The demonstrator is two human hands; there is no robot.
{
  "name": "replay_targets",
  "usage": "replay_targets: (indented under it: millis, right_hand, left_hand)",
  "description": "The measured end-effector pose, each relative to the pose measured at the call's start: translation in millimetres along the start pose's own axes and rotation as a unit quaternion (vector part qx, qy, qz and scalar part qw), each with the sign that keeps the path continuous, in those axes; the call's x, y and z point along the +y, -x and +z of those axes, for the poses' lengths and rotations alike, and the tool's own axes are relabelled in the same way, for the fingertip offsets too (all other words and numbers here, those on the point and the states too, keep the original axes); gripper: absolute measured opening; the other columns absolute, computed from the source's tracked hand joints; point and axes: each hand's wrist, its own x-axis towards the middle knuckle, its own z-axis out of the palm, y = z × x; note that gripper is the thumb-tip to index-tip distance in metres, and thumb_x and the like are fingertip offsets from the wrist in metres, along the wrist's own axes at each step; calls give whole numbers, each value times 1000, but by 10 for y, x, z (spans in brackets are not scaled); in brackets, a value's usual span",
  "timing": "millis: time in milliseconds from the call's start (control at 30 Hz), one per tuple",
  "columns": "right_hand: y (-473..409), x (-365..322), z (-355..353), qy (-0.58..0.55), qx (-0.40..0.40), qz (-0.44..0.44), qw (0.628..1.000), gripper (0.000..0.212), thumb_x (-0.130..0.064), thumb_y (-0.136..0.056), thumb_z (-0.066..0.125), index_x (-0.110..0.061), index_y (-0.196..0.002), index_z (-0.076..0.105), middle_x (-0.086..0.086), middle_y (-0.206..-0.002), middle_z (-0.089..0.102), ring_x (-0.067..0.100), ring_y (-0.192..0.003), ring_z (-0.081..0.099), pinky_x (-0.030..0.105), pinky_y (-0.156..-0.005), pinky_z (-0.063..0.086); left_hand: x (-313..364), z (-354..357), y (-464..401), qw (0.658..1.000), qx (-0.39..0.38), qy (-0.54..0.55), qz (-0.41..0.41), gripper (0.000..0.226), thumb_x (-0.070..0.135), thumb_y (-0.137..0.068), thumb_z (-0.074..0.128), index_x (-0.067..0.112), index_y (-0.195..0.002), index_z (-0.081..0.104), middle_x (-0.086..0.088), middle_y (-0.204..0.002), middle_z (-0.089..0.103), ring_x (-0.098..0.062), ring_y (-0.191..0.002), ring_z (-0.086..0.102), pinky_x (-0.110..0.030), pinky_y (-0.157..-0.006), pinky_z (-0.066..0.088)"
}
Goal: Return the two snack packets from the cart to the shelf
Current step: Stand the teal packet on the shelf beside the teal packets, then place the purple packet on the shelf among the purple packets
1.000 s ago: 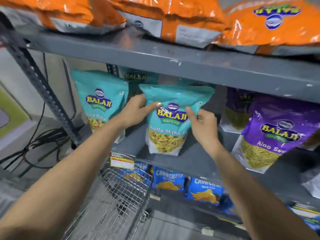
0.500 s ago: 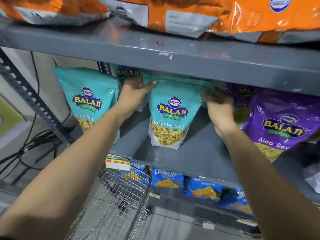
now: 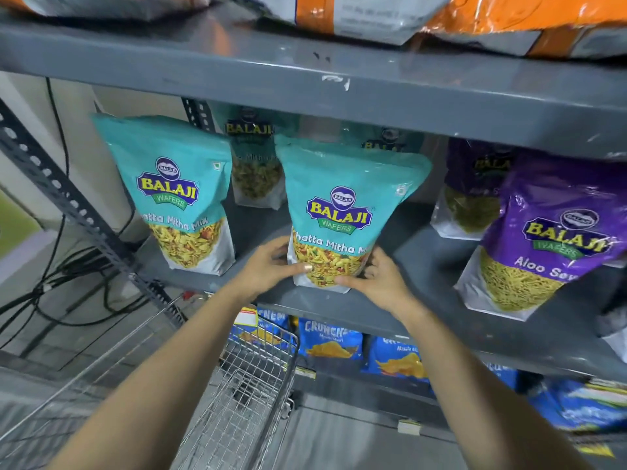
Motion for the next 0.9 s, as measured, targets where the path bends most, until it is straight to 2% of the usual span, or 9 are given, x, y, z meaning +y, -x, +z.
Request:
replay_targets:
  millis: [67, 167, 367, 500, 567, 633, 700, 800, 900]
  right_hand:
    - [94, 35, 54, 11, -1, -9, 1000, 70, -16, -64, 87, -30, -119, 47, -20, -104, 63, -4, -92, 62, 4, -63, 50]
    - [191, 54, 118, 18, -2, -12, 1000, 74, -22, -63, 88, -33, -123, 47, -26, -102, 61, -5, -95, 61, 7, -68, 49]
    - [202, 58, 145, 16, 1, -16, 1000, 79, -27, -60, 89, -30, -127, 47, -14, -115, 65, 12, -107, 65, 27, -86, 55]
    - [201, 72, 140, 28, 4, -24, 999, 83, -33, -58, 89, -30, -129, 46, -10, -122, 64, 14, -109, 64, 41, -94, 56]
    - [218, 66, 135, 37, 3, -27, 999, 83, -33, -58, 89, -32, -128, 44, -16, -117, 62, 14, -111, 63, 37, -92, 56]
    - [275, 47, 106, 34, -9, -34, 999, 88, -30, -60, 89, -34, -133, 37, -23, -114, 56, 12, -117, 58, 17, -84, 54]
    - [345, 85, 31, 15, -10, -35, 999, 106, -26, -62, 88, -32, -146, 23, -19, -123, 46, 8, -120, 50, 10, -85, 47]
    - [531, 251, -223, -19, 56, -46, 997, 104, -22, -63, 87, -33, -147, 27, -5, -133, 44, 14, -120, 51, 29, -100, 44]
    - [852, 491, -651, -54, 171, -54, 982, 55, -11, -67, 84, -31, -112, 60, 3, -119, 62, 21, -108, 63, 30, -91, 49]
  left_hand:
    - [-34, -38, 104, 1000, -3, -1, -4, 42, 7, -79, 77, 35, -108, 65, 29, -97, 74, 13, -96, 67, -11, -85, 52]
    - [-64, -76, 217, 1000, -6, 1, -2, 43, 12, -79, 78, 39, -111, 66, 20, -105, 75, 3, -103, 68, -16, -90, 52]
    - [-57, -57, 259, 1000, -15, 9, -9, 51, 17, -82, 76, 25, -129, 60, 5, -123, 71, -6, -113, 66, -19, -92, 51]
    - [-83, -34, 279, 1000, -11, 14, -7, 50, 13, -84, 73, 22, -132, 59, 7, -119, 72, 3, -106, 68, -13, -86, 55]
    - [-81, -22, 288, 1000, -12, 20, -12, 52, 10, -85, 72, 18, -134, 57, 7, -121, 72, 3, -106, 68, -19, -94, 55]
    - [-102, -4, 304, 998, -14, 55, -14, 60, 5, -83, 72, 17, -139, 51, 9, -130, 65, 1, -115, 63, -23, -102, 52]
    - [-129, 38, 363, 993, 66, 101, -20, 72, 2, -78, 76, 16, -141, 44, 7, -139, 54, -6, -125, 53, -26, -105, 44]
    - [-137, 184, 552, 967, 227, 114, 26, 42, 0, -71, 81, 16, -105, 63, -1, -106, 66, -15, -99, 59, -28, -89, 47]
    - [-15, 525, 771, 973, 210, 82, 53, 20, 3, -70, 83, 21, -72, 74, 9, -66, 73, -8, -66, 60, -17, -69, 51]
